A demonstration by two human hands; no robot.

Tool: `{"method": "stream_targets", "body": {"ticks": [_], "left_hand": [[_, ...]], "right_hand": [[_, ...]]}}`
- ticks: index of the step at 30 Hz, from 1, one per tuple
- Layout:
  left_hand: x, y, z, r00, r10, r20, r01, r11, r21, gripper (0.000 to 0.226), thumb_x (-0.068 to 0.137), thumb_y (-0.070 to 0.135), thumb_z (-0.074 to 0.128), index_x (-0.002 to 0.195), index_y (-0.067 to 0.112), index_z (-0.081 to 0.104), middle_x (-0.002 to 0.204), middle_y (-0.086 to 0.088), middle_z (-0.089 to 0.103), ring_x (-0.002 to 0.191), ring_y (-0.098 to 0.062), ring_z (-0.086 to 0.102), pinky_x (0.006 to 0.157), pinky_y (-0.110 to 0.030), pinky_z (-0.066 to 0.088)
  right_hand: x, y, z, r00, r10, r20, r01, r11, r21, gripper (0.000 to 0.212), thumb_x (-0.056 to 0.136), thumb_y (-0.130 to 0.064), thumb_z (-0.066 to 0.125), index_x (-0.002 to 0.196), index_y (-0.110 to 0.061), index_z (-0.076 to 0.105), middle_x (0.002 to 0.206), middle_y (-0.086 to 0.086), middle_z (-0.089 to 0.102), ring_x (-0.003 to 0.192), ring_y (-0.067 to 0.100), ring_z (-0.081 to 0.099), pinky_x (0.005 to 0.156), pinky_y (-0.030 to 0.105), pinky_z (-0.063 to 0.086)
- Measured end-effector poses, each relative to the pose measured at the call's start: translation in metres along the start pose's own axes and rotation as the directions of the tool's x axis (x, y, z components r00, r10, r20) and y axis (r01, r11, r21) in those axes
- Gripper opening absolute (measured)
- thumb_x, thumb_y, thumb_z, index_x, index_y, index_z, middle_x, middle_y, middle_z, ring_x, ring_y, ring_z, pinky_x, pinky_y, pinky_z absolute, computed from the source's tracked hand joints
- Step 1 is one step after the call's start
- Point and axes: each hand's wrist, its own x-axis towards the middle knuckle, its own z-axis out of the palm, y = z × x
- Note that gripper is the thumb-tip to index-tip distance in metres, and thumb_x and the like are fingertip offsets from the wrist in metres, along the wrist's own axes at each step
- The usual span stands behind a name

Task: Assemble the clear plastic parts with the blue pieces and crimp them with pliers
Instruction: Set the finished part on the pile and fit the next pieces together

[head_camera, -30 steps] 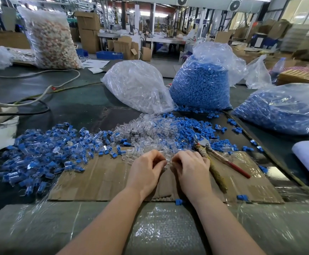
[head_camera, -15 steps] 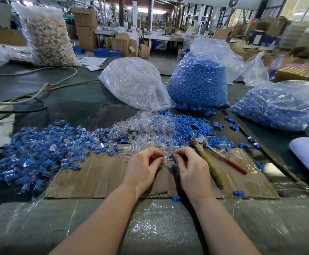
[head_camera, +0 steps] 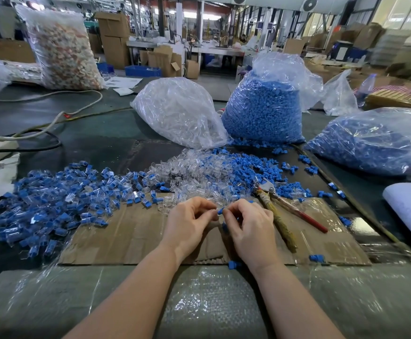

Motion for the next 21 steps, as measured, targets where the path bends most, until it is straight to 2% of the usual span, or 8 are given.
{"method": "stream_targets", "body": {"ticks": [4,7,11,13,16,18,21], "left_hand": [[-0.0008,0.0016,-0.0005,0.999,-0.024,0.022,0.025,0.998,-0.054,0.009,0.085,0.0,0.062,0.088,0.008,0.066,0.077,-0.006,0.07,0.068,-0.006,0.068,0.062,-0.013,0.051],[-0.0006,0.0013,-0.0014,1.0,-0.005,0.021,0.005,1.0,0.013,0.011,0.085,0.003,0.063,0.087,0.013,0.065,0.078,-0.001,0.07,0.069,-0.004,0.067,0.064,-0.012,0.05],[-0.0003,0.001,-0.0017,1.0,0.0,0.009,0.0,1.0,0.031,0.011,0.088,0.005,0.06,0.088,0.015,0.064,0.081,-0.002,0.07,0.075,-0.009,0.068,0.071,-0.019,0.054],[-0.0002,0.0008,-0.0017,1.0,0.001,0.012,-0.002,0.999,0.052,0.013,0.089,0.005,0.058,0.089,0.017,0.063,0.083,-0.003,0.069,0.078,-0.011,0.068,0.074,-0.022,0.055],[-0.0009,0.0012,-0.0018,1.0,0.014,0.016,-0.015,0.997,0.073,0.016,0.089,0.005,0.058,0.087,0.021,0.063,0.081,0.0,0.069,0.074,-0.006,0.066,0.07,-0.017,0.053],[-0.0014,0.0023,-0.0018,0.999,0.032,0.012,-0.033,0.995,0.098,0.021,0.088,0.005,0.059,0.083,0.025,0.062,0.077,0.004,0.067,0.069,0.002,0.063,0.065,-0.01,0.049],[-0.0016,0.0033,-0.0011,0.999,0.036,0.013,-0.037,0.994,0.1,0.026,0.088,0.004,0.06,0.079,0.029,0.06,0.074,0.007,0.066,0.065,0.005,0.062,0.062,-0.008,0.046]], "right_hand": [[-0.0023,-0.0014,0.0009,0.999,-0.049,-0.015,0.048,0.997,-0.065,0.015,0.085,-0.02,0.066,0.072,-0.016,0.059,0.07,-0.004,0.059,0.073,0.019,0.054,0.075,0.032,0.027],[-0.0035,-0.0018,0.0024,0.995,-0.102,0.013,0.103,0.986,-0.128,0.016,0.084,-0.021,0.068,0.071,-0.015,0.061,0.07,-0.003,0.062,0.073,0.02,0.057,0.074,0.031,0.025],[-0.0024,-0.0011,0.0002,0.994,-0.109,-0.032,0.106,0.992,-0.067,0.005,0.083,-0.024,0.07,0.082,-0.02,0.068,0.08,-0.007,0.066,0.08,0.016,0.058,0.073,0.028,0.021],[-0.0026,-0.0014,-0.0005,0.994,-0.1,-0.036,0.099,0.995,-0.029,0.013,0.082,-0.024,0.071,0.094,-0.021,0.069,0.087,-0.008,0.066,0.086,0.015,0.058,0.078,0.03,0.026],[-0.0023,-0.0015,-0.0023,0.993,-0.119,0.019,0.119,0.993,0.02,0.022,0.082,-0.023,0.071,0.104,-0.025,0.07,0.088,-0.009,0.064,0.088,0.014,0.055,0.082,0.035,0.034],[-0.0018,-0.0017,-0.0032,0.991,-0.129,0.045,0.128,0.991,0.032,0.021,0.082,-0.025,0.071,0.103,-0.026,0.071,0.088,-0.009,0.064,0.087,0.013,0.054,0.082,0.037,0.037],[-0.0015,-0.0009,-0.0032,0.99,-0.134,0.037,0.132,0.99,0.042,0.018,0.082,-0.027,0.069,0.099,-0.025,0.072,0.087,-0.008,0.064,0.086,0.015,0.055,0.08,0.039,0.038]]}}
